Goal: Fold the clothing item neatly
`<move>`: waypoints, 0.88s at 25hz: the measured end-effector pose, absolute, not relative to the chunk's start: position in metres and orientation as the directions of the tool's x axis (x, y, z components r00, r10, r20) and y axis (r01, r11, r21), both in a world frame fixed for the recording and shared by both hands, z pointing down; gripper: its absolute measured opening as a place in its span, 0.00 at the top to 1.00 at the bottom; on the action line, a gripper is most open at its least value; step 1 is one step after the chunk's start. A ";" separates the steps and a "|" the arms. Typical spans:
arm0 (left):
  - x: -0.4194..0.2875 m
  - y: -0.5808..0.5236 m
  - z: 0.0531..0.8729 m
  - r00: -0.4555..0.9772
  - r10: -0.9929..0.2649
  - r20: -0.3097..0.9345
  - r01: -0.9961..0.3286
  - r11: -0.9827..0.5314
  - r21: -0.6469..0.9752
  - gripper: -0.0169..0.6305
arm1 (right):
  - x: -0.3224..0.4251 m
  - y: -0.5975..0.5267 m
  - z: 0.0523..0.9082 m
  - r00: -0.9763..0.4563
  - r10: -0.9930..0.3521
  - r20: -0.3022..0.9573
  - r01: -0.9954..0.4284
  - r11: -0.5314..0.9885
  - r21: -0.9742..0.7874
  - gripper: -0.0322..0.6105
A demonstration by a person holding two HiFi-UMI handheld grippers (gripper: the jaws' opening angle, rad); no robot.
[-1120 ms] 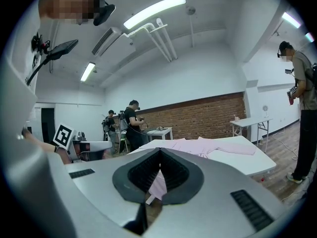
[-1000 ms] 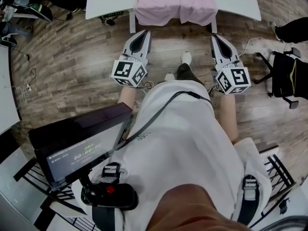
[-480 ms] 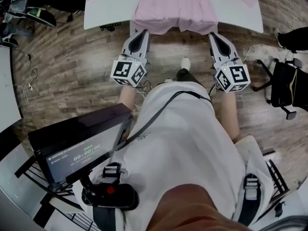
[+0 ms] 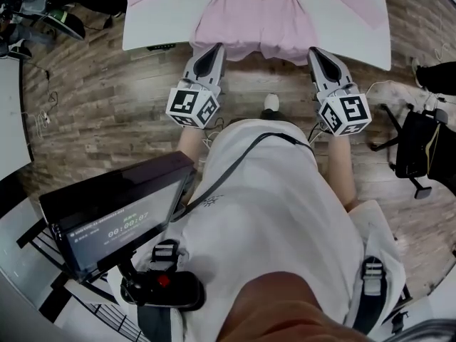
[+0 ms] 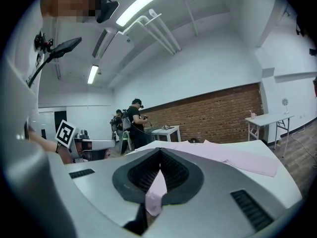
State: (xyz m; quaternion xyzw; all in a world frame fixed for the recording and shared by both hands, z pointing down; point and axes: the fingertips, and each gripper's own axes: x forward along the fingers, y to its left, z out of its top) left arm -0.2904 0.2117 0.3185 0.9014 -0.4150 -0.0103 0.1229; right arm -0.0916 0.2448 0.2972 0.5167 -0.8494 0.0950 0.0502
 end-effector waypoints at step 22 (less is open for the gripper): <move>-0.269 0.153 0.320 0.607 -0.788 0.103 -0.788 -0.581 0.202 0.99 | -0.073 0.177 0.311 -0.531 -0.824 0.197 -0.847 0.511 -0.143 0.95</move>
